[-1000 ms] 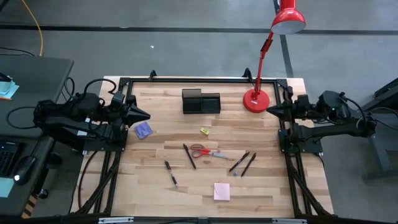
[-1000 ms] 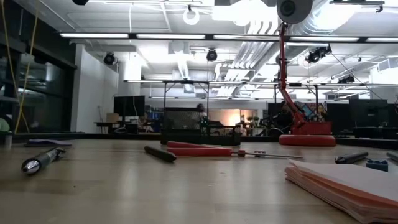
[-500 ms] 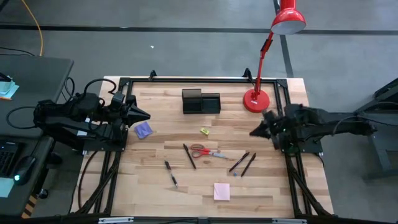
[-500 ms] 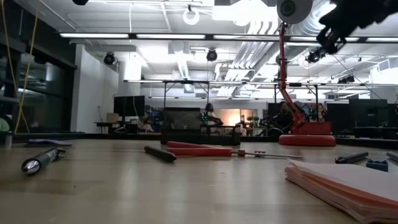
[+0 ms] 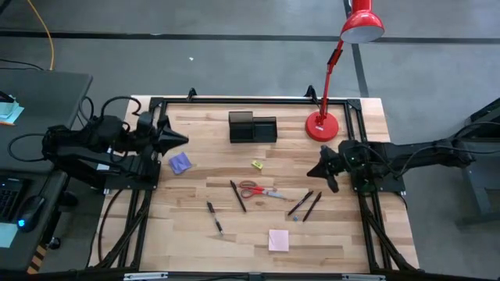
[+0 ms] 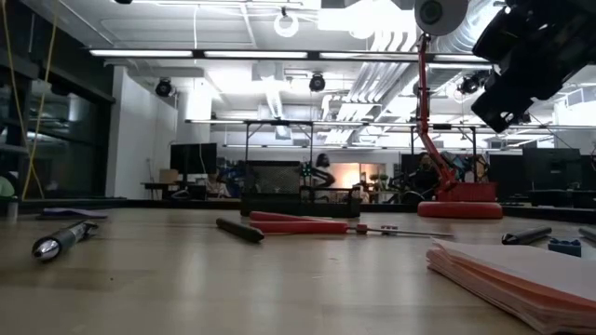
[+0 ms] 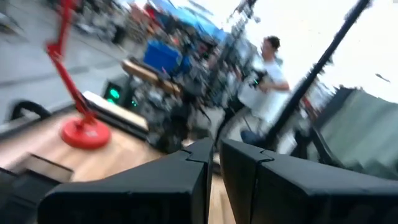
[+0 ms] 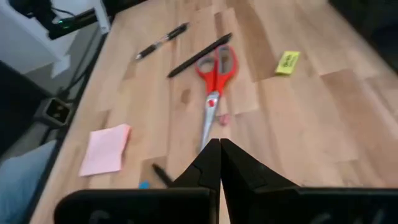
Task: Pick and place office supplies into organizer
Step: Put the middle black pen into the desk organizer
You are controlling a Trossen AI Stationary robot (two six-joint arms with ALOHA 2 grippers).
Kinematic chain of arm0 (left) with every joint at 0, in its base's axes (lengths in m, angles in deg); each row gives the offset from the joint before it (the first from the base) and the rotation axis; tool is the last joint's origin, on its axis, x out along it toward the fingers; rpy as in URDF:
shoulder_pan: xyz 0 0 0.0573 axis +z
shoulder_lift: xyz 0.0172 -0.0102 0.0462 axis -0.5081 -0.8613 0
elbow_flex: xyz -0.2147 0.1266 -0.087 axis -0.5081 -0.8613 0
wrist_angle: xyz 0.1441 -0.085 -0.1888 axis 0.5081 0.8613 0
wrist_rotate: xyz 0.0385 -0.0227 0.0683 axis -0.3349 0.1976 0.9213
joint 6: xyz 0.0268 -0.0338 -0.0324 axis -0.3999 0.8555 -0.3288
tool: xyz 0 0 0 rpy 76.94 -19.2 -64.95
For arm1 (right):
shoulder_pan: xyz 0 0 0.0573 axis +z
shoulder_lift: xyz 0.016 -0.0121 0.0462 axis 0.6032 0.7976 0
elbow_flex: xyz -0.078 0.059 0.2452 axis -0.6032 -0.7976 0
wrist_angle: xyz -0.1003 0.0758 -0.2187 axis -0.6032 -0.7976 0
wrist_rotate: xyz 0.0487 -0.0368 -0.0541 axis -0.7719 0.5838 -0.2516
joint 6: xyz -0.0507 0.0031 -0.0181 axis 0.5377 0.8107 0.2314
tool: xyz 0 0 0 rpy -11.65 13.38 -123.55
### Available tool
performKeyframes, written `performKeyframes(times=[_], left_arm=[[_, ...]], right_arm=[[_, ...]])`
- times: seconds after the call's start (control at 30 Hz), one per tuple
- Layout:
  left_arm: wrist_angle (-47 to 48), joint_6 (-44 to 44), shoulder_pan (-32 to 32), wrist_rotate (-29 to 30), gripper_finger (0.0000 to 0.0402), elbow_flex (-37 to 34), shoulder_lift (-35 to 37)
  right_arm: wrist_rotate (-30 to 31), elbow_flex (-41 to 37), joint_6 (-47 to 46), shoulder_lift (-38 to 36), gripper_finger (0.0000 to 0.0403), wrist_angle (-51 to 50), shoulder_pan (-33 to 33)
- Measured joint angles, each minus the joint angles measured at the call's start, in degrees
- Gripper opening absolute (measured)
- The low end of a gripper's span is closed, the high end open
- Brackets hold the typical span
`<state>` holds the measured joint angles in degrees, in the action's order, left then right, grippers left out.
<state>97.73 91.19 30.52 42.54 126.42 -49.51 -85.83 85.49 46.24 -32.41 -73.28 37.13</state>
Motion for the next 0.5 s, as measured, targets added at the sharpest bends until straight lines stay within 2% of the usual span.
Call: performKeyframes(times=[0.07, 0.27, 0.33, 0.4, 0.5], left_arm=[[-0.66, 0.09, 0.01, 1.99, 0.0024, 0.00, 0.09], [-0.48, 0.12, -0.02, 2.20, 0.0024, 0.02, -0.02], [-0.58, -0.14, 0.00, 4.70, 0.0024, 0.02, -0.36], [-0.11, 2.31, 0.00, 6.64, 0.0024, 0.09, -1.95], [1.34, 6.63, -0.04, 5.24, 0.0024, -0.86, -5.92]], right_arm=[[0.53, 0.00, -1.15, 0.54, 0.0002, 0.00, 0.00], [0.67, 0.00, -1.32, 1.02, 0.0003, 0.17, 0.00], [1.13, 0.00, -0.79, 1.02, 0.0002, 0.17, 0.00], [1.11, 0.00, -0.51, 1.02, 0.0002, 0.24, 0.00], [1.09, 0.00, 0.31, 1.02, 0.0002, 0.12, 0.02]])
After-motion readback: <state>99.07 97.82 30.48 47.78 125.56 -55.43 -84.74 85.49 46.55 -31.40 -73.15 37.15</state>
